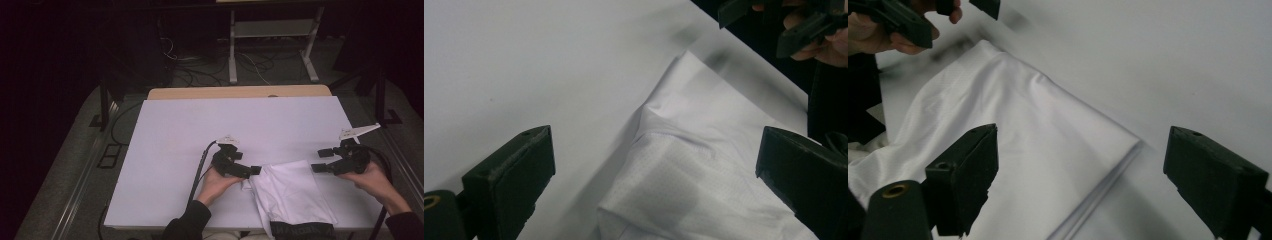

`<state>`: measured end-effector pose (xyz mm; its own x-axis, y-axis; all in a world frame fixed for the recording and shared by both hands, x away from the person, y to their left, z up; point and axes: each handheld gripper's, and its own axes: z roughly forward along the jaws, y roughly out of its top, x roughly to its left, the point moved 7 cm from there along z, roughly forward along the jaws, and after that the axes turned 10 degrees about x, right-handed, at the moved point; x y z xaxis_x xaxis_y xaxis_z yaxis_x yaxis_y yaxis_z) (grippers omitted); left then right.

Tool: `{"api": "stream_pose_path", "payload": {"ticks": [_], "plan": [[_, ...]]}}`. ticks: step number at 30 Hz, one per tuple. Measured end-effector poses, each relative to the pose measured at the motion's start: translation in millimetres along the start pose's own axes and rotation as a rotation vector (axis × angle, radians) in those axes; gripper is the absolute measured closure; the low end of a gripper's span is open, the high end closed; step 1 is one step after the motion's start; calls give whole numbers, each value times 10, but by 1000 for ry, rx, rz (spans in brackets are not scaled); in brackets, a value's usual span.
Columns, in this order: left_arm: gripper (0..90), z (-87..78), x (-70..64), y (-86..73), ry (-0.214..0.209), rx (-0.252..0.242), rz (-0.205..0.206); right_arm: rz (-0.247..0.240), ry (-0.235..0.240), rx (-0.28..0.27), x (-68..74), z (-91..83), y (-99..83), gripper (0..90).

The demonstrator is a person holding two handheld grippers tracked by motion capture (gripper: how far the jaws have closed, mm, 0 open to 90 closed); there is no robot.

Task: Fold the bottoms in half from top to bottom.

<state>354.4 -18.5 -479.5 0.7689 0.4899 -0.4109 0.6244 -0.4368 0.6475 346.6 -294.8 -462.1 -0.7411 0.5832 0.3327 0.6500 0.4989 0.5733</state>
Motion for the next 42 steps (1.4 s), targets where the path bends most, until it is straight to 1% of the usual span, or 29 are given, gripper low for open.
{"api": "stream_pose_path", "payload": {"ticks": [5, 6, 8, 11, 13, 16, 17, 18, 19, 20, 21, 22, 23, 24, 26, 27, 29, 30, 32, 33, 35, 36, 38, 40, 42], "plan": [[20, 30, 38, -43, 12, 38, 7, 27, -23, 4, -139, 36, -14, 146], [21, 32, 45, -51, 8, 43, 5, 30, -24, 4, -161, 43, -15, 155], [49, 27, 58, -65, 0, 42, 3, 42, -29, 5, -209, 60, -19, 165], [71, 21, 87, -90, -9, 51, -2, 47, -22, 10, -248, 88, -24, 205], [117, 15, 94, -99, -16, 53, -2, 47, -17, 14, -266, 115, -22, 239], [150, 12, 101, -104, -31, 53, -14, 36, -11, 24, -284, 169, -14, 317], [167, 13, 105, -109, -32, 57, -10, 29, -11, 33, -291, 184, -17, 344], [188, 16, 104, -116, -38, 63, -6, 28, -11, 41, -299, 210, -19, 368], [209, 21, 100, -121, -44, 68, -7, 30, -7, 51, -307, 233, -24, 415], [231, 24, 100, -127, -46, 72, -5, 31, 7, 59, -306, 251, -30, 467], [260, 29, 97, -131, -55, 73, -5, 29, 21, 66, -300, 267, -34, 495], [296, 34, 96, -134, -62, 74, -6, 29, 28, 79, -293, 285, -40, 543], [312, 44, 99, -142, -70, 80, -5, 26, 30, 83, -290, 296, -41, 555], [342, 52, 99, -148, -75, 86, -4, 25, 35, 89, -286, 312, -40, 602], [386, 77, 94, -164, -90, 100, 0, 35, 29, 101, -293, 344, -37, 648], [413, 88, 89, -170, -96, 106, 6, 38, 36, 108, -292, 361, -35, 671], [489, 102, 74, -181, -104, 120, 14, 39, 29, 110, -296, 396, -22, 740], [544, 109, 73, -184, -102, 122, 16, 43, 16, 110, -306, 412, -12, 786], [618, 116, 77, -196, -100, 137, 25, 47, 7, 107, -315, 430, 5, 868], [671, 121, 81, -202, -92, 143, 25, 49, -4, 102, -323, 440, 16, 873], [780, 118, 78, -210, -97, 150, 36, 58, -17, 102, -331, 453, 33, 883], [816, 118, 76, -212, -94, 153, 40, 59, -25, 96, -339, 457, 44, 885], [837, 115, 76, -211, -85, 157, 47, 79, -42, 74, -357, 461, 66, 887], [846, 110, 73, -212, -74, 160, 55, 89, -59, 59, -372, 464, 79, 889], [853, 95, 64, -213, -50, 164, 84, 88, -84, 58, -377, 475, 88, 890]]}}
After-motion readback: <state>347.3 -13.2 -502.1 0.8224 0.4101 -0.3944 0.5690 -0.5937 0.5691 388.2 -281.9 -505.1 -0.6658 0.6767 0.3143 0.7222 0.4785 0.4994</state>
